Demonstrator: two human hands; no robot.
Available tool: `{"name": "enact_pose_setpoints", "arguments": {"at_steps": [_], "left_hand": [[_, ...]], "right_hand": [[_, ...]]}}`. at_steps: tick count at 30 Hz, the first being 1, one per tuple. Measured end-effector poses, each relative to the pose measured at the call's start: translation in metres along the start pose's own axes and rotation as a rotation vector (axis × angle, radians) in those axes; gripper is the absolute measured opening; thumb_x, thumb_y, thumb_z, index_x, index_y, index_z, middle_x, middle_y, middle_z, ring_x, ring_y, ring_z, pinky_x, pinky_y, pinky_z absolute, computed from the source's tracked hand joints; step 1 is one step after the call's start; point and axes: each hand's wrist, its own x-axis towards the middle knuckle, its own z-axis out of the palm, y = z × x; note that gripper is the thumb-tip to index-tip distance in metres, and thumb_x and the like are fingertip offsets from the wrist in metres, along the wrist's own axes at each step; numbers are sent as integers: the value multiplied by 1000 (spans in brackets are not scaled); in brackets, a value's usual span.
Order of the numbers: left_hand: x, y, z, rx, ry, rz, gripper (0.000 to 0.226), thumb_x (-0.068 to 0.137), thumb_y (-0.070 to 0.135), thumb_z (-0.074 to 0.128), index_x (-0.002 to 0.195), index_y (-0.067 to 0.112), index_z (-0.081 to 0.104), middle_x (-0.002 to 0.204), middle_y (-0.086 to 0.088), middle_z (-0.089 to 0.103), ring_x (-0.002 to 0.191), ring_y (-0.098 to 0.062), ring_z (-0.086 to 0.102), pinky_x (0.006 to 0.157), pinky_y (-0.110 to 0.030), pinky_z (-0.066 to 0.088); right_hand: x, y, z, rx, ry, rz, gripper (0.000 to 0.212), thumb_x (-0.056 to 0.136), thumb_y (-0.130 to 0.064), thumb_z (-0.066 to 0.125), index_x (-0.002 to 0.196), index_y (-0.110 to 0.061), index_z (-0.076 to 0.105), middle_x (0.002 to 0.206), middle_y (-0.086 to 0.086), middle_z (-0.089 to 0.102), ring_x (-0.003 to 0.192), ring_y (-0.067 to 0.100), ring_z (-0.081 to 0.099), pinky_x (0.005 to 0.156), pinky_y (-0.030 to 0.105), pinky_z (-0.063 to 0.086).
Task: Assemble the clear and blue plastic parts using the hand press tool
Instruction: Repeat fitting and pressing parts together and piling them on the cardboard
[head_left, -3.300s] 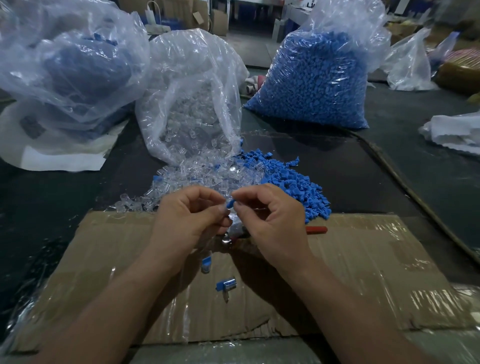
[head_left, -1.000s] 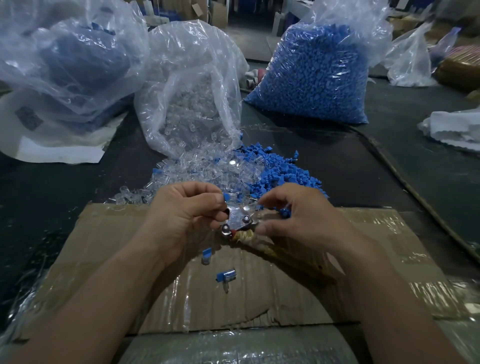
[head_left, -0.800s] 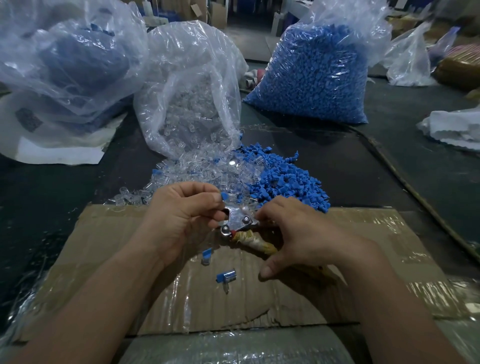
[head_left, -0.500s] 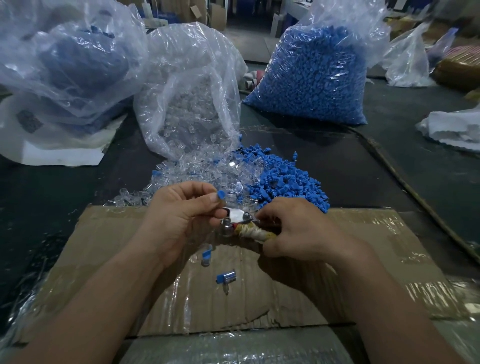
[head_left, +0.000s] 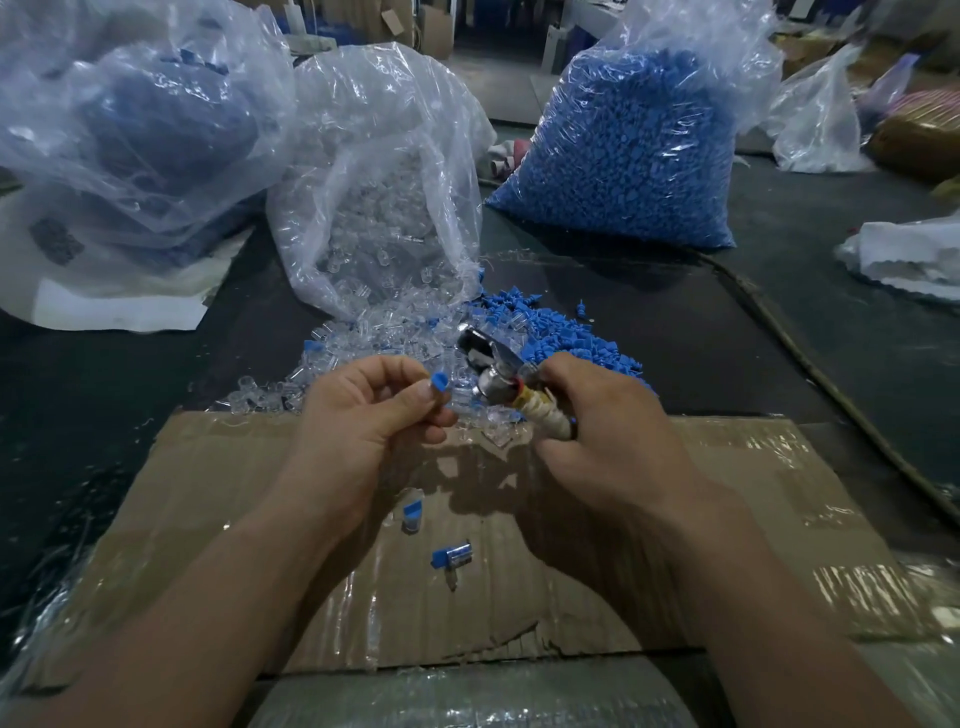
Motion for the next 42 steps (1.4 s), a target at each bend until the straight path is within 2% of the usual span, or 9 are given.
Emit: {"name": "enact_pose_setpoints", "arguments": {"at_steps": [5,9,12,14,18,22,25,30,42], "left_hand": [[-3,0,4,53,-1,66,12,63,9,62,75,5,60,63,-7,67,54,-12,63,50,-17,52],[-5,0,6,55,15,120,14,63,10,62,76,6,60,63,-4,67,56,-11,63,53,-17,53],[-5,0,6,80,22,145,14,64,11,62,77,6,61,64,-3,67,57,-11,63,54,-17,52],[-6,-1,6,94,22,149,13,64,12,62,77,7,61,64,-3,67,58,-11,63,54,-17,52],[-6,-2,6,106,33,153,12,65,11,62,76,8,62,65,-4,67,57,-12,63,53,-17,52],[-7,-3,8,152,46,174,6,71,4,61,76,7,60,62,-3,66,54,-10,62,51,-16,51],[-8,-2,9,203,52,205,5,73,3,60,76,7,59,61,-2,66,54,-9,62,51,-16,51],[-10,-1,11,264,71,223,10,79,-3,58,76,7,58,62,-1,66,54,-8,61,52,-16,51],[-14,4,14,326,101,248,12,80,-4,57,76,7,58,59,3,64,52,-6,59,52,-15,50]], "right_hand": [[1,-3,8,-50,-49,-40,25,76,-27,58,89,-26,37,76,-12,36,67,6,34,57,13,23],[1,-3,9,-46,-65,-34,27,77,-30,59,91,-27,35,81,-11,36,73,9,33,61,26,23],[1,-3,10,-33,-108,-39,26,78,-33,55,92,-28,34,79,-15,31,73,7,30,61,14,24],[0,-4,10,-34,-130,-37,26,79,-34,54,92,-30,33,78,-18,30,71,5,30,62,10,22],[1,-4,9,-27,-135,-41,23,80,-31,55,86,-31,33,75,-18,33,69,-5,32,58,14,22],[2,-5,8,19,-149,-27,25,80,-25,58,75,-32,35,74,-15,42,68,0,38,61,20,33],[3,-6,8,41,-139,-11,16,79,-25,59,78,-26,43,74,-12,48,68,3,42,64,27,39],[5,-6,9,54,-131,-8,13,78,-27,60,79,-22,47,74,-10,51,69,6,45,66,30,42],[5,-9,12,60,-129,-12,28,80,-28,62,69,-30,36,70,-14,48,66,1,43,61,20,34]]}}
